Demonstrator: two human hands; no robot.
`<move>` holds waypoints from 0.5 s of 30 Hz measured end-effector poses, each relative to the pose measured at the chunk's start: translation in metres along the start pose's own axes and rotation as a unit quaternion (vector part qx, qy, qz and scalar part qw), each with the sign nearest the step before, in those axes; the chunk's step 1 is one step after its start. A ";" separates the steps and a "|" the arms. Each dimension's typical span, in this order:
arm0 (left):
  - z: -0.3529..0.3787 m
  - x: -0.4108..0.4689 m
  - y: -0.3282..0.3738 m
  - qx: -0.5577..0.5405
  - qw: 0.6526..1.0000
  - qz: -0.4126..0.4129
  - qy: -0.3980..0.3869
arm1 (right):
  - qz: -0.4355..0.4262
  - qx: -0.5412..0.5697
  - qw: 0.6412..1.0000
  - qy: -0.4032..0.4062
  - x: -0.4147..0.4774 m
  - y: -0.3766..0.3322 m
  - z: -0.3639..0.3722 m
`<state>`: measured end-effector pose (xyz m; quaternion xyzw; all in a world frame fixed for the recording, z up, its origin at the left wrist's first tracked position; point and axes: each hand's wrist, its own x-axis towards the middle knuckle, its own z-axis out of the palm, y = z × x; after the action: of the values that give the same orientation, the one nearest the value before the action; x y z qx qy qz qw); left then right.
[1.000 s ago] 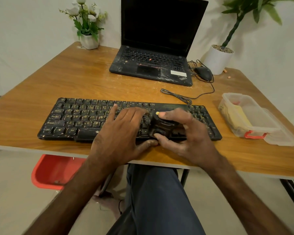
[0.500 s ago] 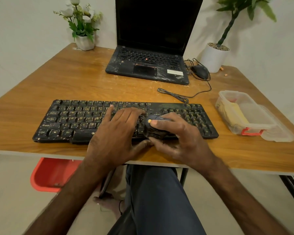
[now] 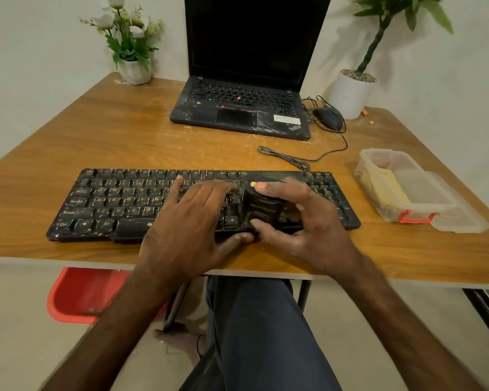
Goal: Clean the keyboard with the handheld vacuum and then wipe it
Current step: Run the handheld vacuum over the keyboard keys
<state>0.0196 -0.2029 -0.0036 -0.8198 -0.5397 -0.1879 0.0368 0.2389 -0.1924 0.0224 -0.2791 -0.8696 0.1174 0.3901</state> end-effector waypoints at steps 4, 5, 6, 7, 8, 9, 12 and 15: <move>-0.001 0.001 0.002 0.013 1.000 -0.011 -0.013 | 0.027 0.032 0.999 0.003 -0.011 0.006 -0.025; -0.002 0.001 0.002 0.014 1.000 -0.011 -0.015 | 0.033 0.039 0.999 0.010 -0.012 0.005 -0.026; -0.002 0.001 0.002 0.013 1.000 -0.011 -0.014 | 0.040 0.045 0.998 0.016 -0.012 0.004 -0.024; -0.002 0.001 0.002 0.011 1.000 -0.010 -0.011 | 0.046 0.051 0.997 0.022 -0.009 0.003 -0.020; -0.001 0.001 0.002 0.008 1.000 -0.010 -0.008 | 0.049 0.058 0.997 0.025 -0.005 0.001 -0.014; -0.001 0.001 0.002 0.005 1.000 -0.010 -0.006 | 0.050 0.064 0.996 0.027 0.000 0.000 -0.008; 0.000 0.000 0.001 0.002 1.000 -0.012 -0.002 | 0.062 0.075 0.995 0.017 0.017 0.001 0.006; 0.000 0.000 0.001 0.001 1.000 -0.016 -0.007 | 0.075 0.051 0.996 -0.006 0.022 0.008 0.002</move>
<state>0.0208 -0.2031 -0.0032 -0.8124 -0.5528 -0.1827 0.0307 0.2287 -0.1730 0.0319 -0.3225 -0.8413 0.1926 0.3887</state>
